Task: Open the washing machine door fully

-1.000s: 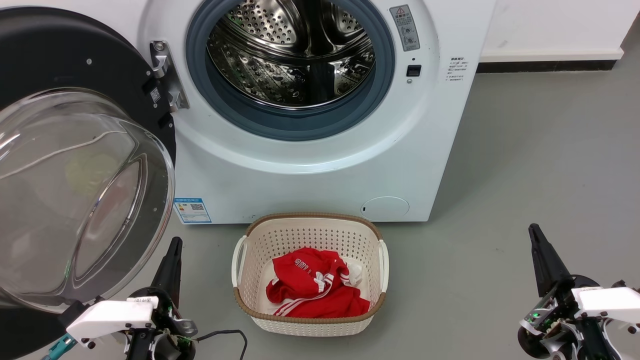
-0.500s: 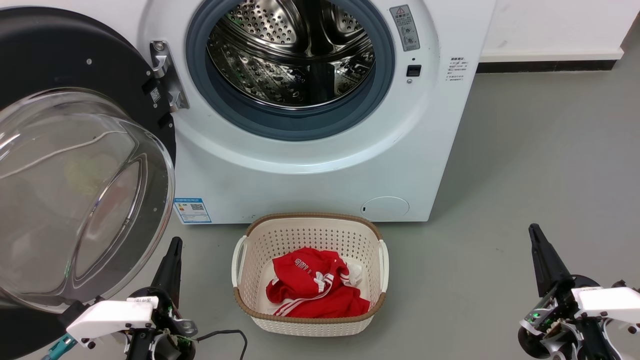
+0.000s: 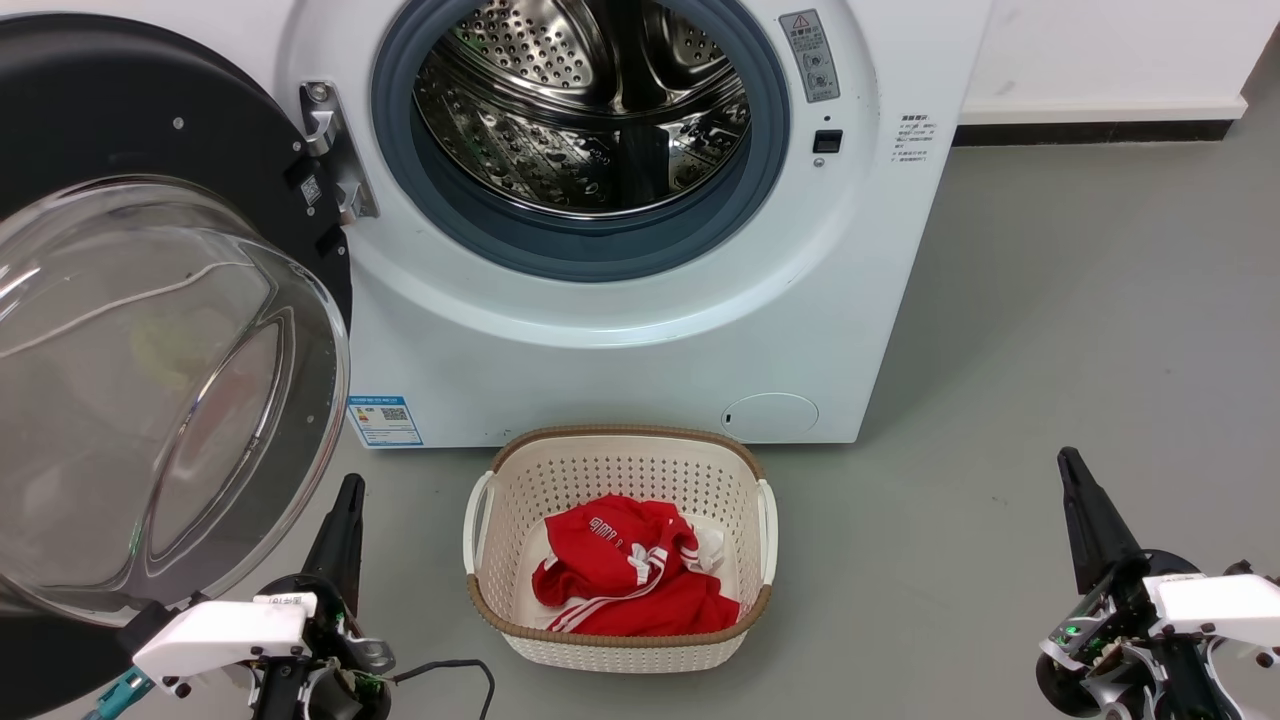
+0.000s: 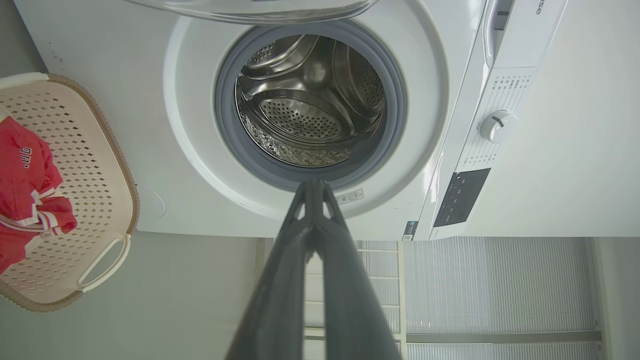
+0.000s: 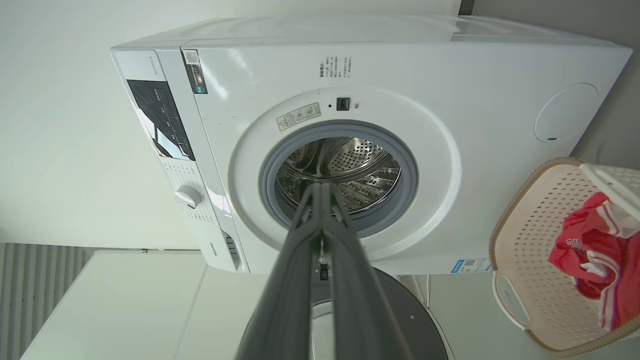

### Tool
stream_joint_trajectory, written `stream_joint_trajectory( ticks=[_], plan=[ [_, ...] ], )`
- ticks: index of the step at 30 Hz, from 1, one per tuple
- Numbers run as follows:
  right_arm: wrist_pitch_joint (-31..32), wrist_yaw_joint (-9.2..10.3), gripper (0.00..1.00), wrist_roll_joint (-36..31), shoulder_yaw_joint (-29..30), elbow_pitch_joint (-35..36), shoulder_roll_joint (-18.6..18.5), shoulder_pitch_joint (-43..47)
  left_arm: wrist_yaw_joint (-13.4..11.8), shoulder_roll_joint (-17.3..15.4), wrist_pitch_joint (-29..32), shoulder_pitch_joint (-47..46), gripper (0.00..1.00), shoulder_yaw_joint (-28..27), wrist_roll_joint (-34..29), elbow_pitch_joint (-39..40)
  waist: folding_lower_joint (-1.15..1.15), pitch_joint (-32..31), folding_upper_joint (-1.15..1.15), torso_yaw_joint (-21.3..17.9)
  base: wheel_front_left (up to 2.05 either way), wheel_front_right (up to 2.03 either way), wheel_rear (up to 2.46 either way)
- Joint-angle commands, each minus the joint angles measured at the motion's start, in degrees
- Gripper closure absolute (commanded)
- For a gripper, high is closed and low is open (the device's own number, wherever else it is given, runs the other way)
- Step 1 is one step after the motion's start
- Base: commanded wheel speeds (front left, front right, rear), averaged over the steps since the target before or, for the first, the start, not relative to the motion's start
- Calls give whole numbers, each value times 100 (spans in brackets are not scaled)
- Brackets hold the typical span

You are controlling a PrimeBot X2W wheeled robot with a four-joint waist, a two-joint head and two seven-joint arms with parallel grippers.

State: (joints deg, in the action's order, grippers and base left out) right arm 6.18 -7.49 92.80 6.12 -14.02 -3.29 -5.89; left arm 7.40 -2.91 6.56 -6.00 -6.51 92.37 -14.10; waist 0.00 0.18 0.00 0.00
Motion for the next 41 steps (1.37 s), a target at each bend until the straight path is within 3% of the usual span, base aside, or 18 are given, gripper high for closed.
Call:
stream_joint_trajectory(
  ticks=[1, 41],
  plan=[
    [25, 0, 100, -17, 11, -6, 20, -59, 26, 5, 17, -49, 100, -14, 9, -4, 0, 0, 0, 0, 0, 0, 0],
    [33, 0, 100, -40, 29, -7, 32, -62, 26, 5, 17, -49, 100, -13, 10, -4, 0, 0, 0, 0, 0, 0, 0]
  ],
)
